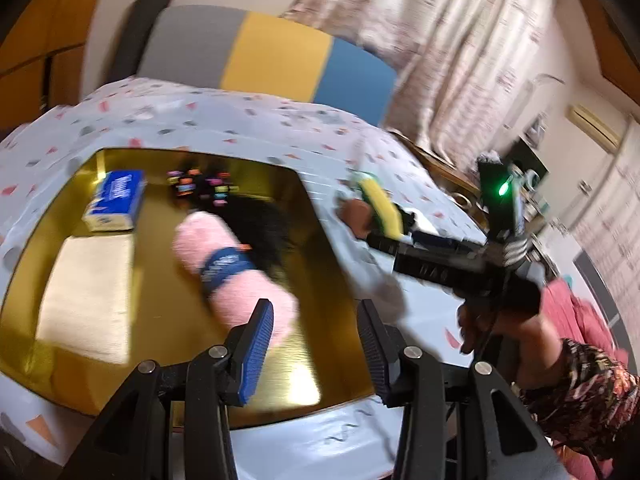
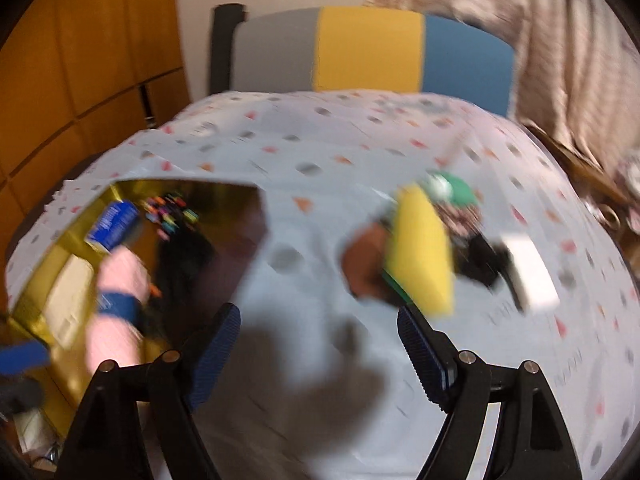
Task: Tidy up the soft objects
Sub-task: 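Reach the left tool to the yellow-green sponge and grasp it, then lift the yellow sponge up off the table with the left tool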
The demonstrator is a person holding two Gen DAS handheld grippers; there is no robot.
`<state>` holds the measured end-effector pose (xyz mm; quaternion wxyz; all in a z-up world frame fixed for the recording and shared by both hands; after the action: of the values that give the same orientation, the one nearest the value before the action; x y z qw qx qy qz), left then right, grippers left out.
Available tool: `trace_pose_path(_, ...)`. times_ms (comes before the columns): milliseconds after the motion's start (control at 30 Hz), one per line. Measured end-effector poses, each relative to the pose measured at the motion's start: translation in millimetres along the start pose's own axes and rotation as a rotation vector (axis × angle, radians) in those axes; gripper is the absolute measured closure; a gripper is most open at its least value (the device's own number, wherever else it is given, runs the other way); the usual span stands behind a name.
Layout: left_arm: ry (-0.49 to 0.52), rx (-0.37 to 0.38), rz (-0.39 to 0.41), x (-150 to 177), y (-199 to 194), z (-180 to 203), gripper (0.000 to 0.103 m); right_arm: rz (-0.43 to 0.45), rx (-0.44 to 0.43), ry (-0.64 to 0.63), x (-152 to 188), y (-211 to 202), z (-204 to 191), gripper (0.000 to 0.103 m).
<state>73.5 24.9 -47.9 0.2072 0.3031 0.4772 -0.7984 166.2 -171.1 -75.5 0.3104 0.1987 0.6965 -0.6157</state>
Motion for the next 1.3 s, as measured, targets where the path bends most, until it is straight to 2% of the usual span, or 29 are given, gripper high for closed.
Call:
trace_pose_path(133,0.018,0.033,-0.014,-2,6,20,0.059,0.015,0.092,0.061,34,-9,45,0.021)
trace_pose_path(200,0.019,0.045,-0.014,-5,10,33,0.052,0.044,0.137,0.086,45,-16,66,0.021)
trace_pose_path(300,0.034,0.050,-0.017,-15,19,53,0.043,0.086,0.201,0.114,51,-23,95,0.021)
trace_pose_path(433,0.057,0.016,-0.062,-32,41,82,0.041,0.126,0.261,0.164,52,-23,125,0.021)
trace_pose_path(567,0.087,0.035,-0.089,-50,65,112,0.041,0.127,0.248,0.261,55,-18,145,0.021)
trace_pose_path(733,0.108,0.017,-0.127,-75,115,140,0.041,0.153,0.241,0.297,59,-19,151,0.021)
trace_pose_path(867,0.084,-0.050,-0.217,-82,163,138,0.041,0.159,0.245,0.309,63,-17,151,0.021)
trace_pose_path(967,0.010,-0.064,-0.279,-83,194,127,0.041,0.162,0.244,0.308,64,-16,151,0.021)
trace_pose_path(1100,-0.030,-0.089,-0.299,-87,220,117,0.042,0.170,0.240,0.301,65,-16,150,0.021)
trace_pose_path(1300,0.048,-0.148,-0.254,-114,242,116,0.041,0.172,0.238,0.295,66,-15,148,0.021)
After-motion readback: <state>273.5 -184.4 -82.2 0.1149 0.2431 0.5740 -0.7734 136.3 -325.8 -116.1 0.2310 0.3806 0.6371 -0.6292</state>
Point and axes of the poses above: each gripper's, at about its wrist camera, not at the fingertips, and y roughly the way its jaws point, z to its right, x to its underside, the point moved 3 cm from there along y, roughly the way its jaws point, and after that the axes turned 2 degrees about -x, right-handed, at the moved point
